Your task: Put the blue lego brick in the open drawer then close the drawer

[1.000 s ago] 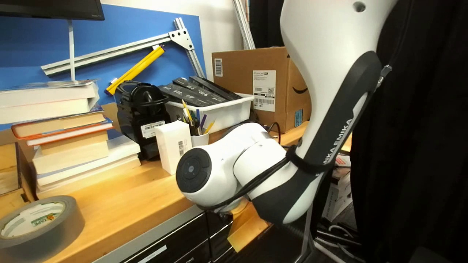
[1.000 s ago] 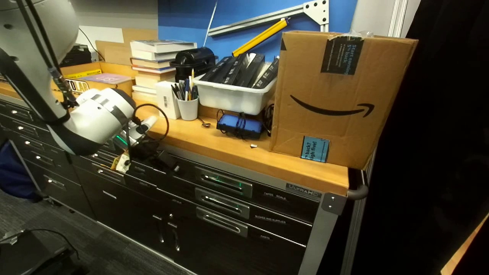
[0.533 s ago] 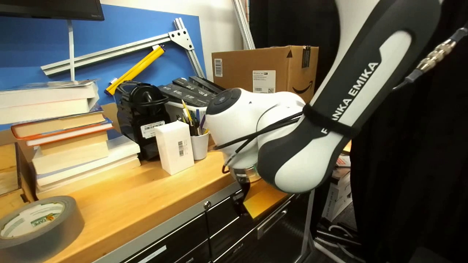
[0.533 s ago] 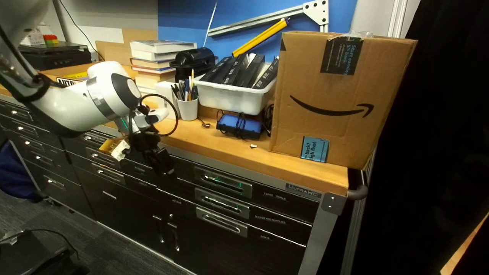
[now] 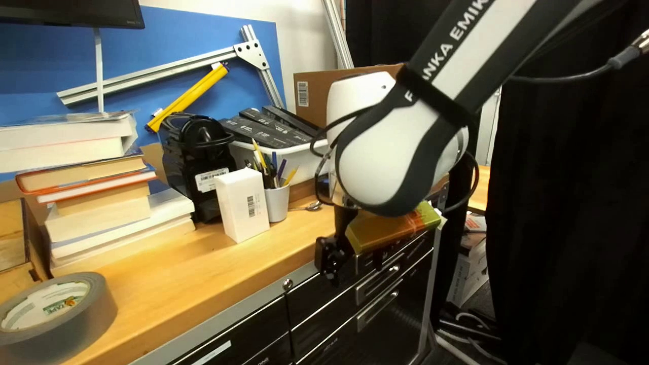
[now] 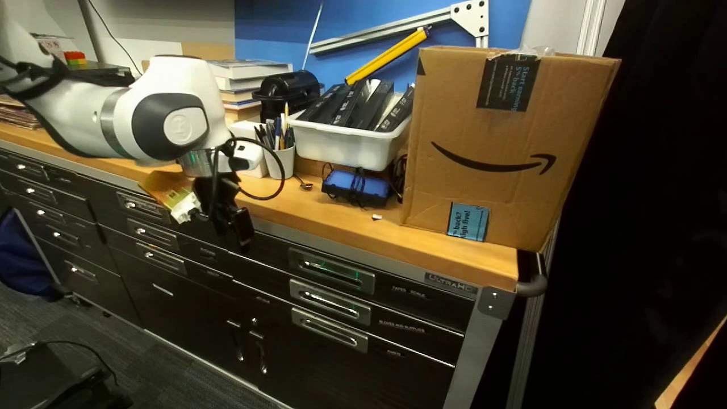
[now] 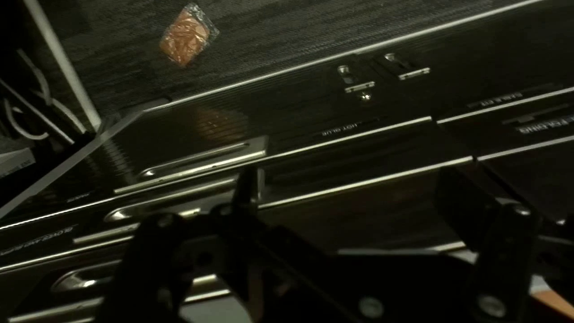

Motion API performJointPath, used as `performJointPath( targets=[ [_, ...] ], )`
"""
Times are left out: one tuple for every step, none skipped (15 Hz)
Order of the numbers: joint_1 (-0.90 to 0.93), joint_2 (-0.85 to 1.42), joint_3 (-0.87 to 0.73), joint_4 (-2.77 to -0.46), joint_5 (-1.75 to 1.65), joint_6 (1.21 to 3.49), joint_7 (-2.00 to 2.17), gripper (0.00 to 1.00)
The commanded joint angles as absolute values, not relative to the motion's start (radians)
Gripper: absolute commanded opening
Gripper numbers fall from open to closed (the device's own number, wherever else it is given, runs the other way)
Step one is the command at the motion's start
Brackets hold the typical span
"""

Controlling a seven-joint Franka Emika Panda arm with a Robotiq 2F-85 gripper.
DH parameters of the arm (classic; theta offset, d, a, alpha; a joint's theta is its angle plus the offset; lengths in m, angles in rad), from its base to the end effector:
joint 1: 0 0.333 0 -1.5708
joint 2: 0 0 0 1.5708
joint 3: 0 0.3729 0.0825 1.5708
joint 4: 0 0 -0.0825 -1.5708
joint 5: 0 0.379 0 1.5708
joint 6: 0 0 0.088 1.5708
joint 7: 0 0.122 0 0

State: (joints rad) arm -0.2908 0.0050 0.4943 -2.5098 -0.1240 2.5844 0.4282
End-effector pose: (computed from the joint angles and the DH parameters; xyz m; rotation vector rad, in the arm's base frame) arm 0.4597 0.0962 0.3316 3.0912 -0.1885 0.1356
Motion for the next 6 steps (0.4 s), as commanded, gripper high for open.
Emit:
performJointPath(
  targets=[
    [-0.139, -0.129, 0.312, -2.470, 0.144, 2.506, 0.276, 1.00],
    [-0.107, -0.189, 0.263, -2.469, 0.220, 2.458, 0.240, 1.00],
    [-0.082, -0.227, 0.219, -2.455, 0.254, 2.411, 0.241, 1.00],
    [-0.065, -0.118, 0.217, -2.458, 0.157, 2.491, 0.287, 1.00],
    [-0.052, -0.159, 0.192, -2.447, 0.190, 2.451, 0.274, 1.00],
    [-0.047, -0.192, 0.179, -2.445, 0.204, 2.426, 0.271, 1.00]
  ],
)
